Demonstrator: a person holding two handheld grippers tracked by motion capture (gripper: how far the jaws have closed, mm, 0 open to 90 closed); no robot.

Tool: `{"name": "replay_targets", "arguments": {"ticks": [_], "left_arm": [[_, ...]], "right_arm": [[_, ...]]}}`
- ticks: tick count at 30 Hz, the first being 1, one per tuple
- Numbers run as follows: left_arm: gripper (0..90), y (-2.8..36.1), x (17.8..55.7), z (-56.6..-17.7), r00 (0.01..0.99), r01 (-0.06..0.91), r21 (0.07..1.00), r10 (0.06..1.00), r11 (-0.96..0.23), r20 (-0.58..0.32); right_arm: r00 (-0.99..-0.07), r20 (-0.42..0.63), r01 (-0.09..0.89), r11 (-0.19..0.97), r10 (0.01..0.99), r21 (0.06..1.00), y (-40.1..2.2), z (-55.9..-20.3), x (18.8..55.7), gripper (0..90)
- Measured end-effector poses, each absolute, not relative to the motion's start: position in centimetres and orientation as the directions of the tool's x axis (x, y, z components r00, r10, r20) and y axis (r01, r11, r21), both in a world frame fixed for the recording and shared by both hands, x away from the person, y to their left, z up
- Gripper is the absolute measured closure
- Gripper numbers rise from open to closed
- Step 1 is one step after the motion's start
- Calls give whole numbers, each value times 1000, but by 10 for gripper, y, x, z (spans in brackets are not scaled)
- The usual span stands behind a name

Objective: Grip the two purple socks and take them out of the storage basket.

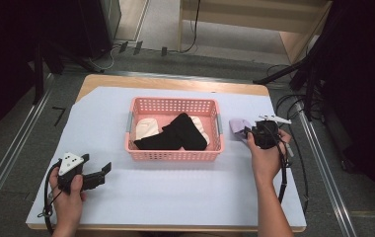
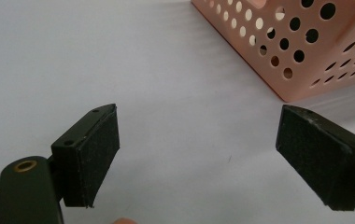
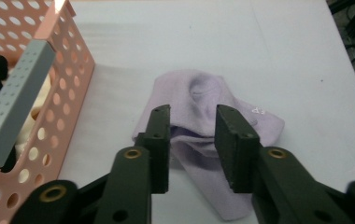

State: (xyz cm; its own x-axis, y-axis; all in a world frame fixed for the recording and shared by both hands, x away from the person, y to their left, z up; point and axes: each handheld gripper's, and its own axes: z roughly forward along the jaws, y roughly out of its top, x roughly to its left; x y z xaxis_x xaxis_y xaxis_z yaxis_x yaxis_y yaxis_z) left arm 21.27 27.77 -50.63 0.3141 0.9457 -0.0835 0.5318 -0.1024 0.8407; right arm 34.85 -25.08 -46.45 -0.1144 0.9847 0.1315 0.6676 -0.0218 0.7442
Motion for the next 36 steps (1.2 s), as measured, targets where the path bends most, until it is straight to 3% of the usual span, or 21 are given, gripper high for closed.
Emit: {"name": "replay_targets", "arguments": {"ticks": [4, 11, 25, 36], "left_arm": [[147, 278, 213, -506, 314, 532, 841, 946, -103, -83], [147, 277, 212, -506, 311, 529, 842, 947, -101, -82], [146, 277, 211, -506, 310, 520, 848, 948, -100, -78], [140, 277, 208, -506, 312, 493, 865, 948, -99, -70]], "right_arm": [[-144, 156, 593, -41, 977, 804, -255, -460, 334, 477], [-167, 174, 536, -59, 971, 842, -264, -460, 311, 341], [-99, 198, 440, -136, 975, 888, -299, -487, 254, 257], [-74, 158, 405, -115, 985, 907, -321, -506, 225, 233]]}}
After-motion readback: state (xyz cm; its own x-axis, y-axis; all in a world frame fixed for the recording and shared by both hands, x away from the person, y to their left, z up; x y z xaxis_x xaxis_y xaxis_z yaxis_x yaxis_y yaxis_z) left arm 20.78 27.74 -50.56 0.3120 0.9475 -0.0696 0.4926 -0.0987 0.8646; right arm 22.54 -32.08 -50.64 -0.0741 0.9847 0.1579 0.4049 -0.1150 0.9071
